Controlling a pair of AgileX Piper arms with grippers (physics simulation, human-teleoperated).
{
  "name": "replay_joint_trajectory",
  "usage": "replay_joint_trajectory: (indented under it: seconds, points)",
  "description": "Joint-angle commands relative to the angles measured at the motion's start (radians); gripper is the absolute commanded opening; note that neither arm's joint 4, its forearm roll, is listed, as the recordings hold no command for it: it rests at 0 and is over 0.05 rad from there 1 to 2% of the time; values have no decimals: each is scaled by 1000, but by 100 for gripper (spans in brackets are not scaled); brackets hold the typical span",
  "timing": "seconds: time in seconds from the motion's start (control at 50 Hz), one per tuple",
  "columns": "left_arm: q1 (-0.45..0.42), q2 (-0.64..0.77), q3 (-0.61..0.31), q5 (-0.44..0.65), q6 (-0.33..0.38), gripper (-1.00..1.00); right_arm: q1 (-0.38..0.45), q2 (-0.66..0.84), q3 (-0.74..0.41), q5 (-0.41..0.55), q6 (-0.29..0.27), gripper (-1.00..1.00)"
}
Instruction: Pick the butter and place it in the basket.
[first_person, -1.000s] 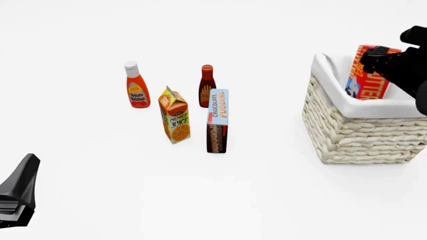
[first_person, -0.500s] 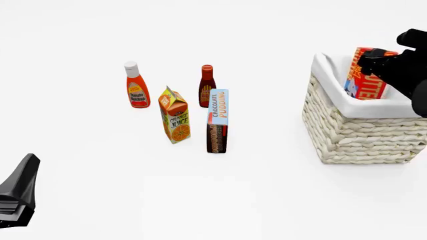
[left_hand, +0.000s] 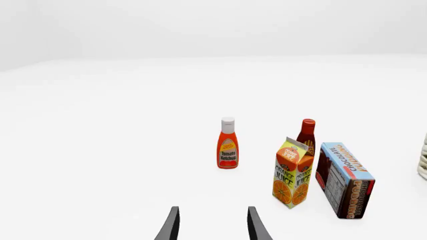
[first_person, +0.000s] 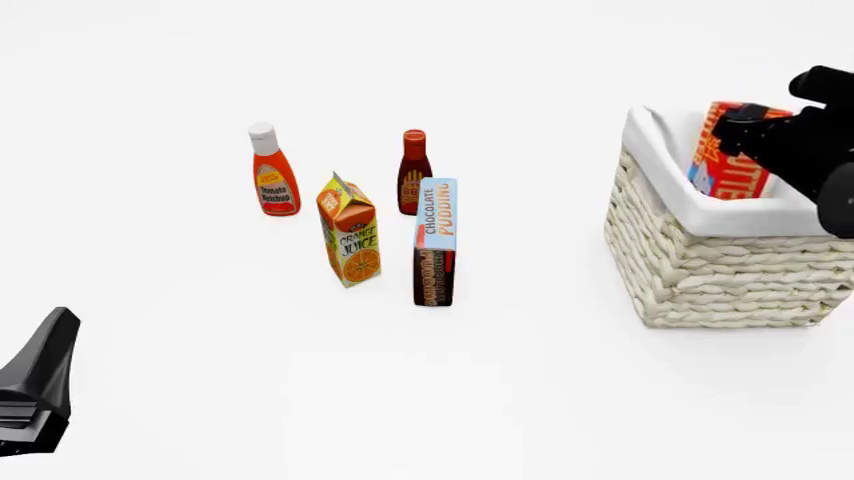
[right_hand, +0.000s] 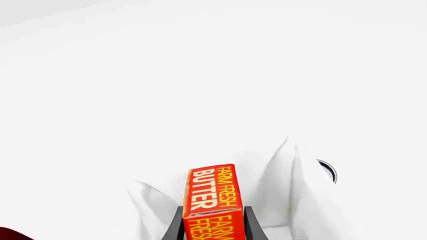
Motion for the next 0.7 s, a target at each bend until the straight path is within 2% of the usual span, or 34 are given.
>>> replay_joint_trajectory:
  seconds: [0.02, 0.14, 0.16, 0.7]
  points:
    - [-1, 0, 0, -1, 1, 100, -3, -5, -9, -15, 30, -100]
    - [-1, 0, 0, -2, 2, 100, -2, -3, -10, -15, 35, -100]
    - [-2, 0, 0, -3, 2, 100, -5, -8, -4, -20, 40, 100]
    - [-4, 0, 0, -7, 5, 100, -6, -34, 3, -13, 41, 100]
